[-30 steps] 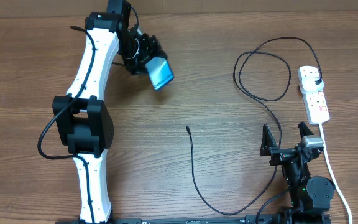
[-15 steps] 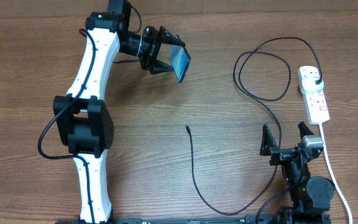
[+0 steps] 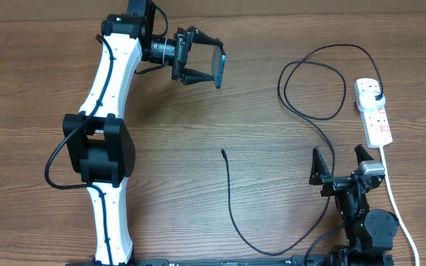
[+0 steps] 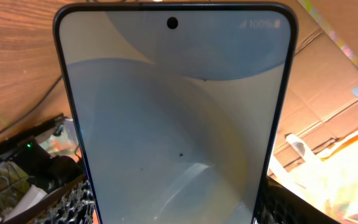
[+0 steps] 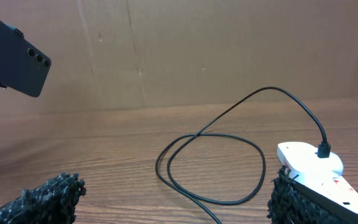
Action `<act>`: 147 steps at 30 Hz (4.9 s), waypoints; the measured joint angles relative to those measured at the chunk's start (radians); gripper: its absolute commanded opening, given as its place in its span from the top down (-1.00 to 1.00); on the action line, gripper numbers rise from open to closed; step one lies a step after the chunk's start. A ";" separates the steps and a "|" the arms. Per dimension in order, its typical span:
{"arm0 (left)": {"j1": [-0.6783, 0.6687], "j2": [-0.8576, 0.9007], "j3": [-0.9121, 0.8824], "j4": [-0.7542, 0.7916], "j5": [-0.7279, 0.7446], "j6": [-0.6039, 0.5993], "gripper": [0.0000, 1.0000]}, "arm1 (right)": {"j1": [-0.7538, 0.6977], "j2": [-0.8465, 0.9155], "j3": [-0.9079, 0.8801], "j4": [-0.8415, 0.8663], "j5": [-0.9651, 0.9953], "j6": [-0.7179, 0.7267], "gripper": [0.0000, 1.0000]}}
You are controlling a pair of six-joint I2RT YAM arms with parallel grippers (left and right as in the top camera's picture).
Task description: Plug charger to phone and switch on socket
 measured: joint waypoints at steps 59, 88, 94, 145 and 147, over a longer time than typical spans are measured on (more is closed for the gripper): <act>0.017 0.000 0.000 0.000 0.055 -0.011 0.91 | 0.000 0.000 0.000 0.000 0.000 0.000 -1.00; 0.011 0.000 0.002 -0.160 -0.376 0.099 0.92 | 0.000 0.000 0.000 0.000 0.000 0.000 -1.00; -0.021 0.000 0.002 -0.243 -0.636 0.101 0.91 | 0.000 0.000 0.000 -0.001 0.000 0.000 -1.00; -0.109 0.000 0.002 -0.256 -0.856 0.016 0.91 | 0.000 0.290 0.433 -0.192 -0.027 0.183 -1.00; -0.109 0.000 0.002 -0.256 -0.856 0.015 0.92 | 0.000 0.397 0.512 -0.233 -0.062 0.183 -1.00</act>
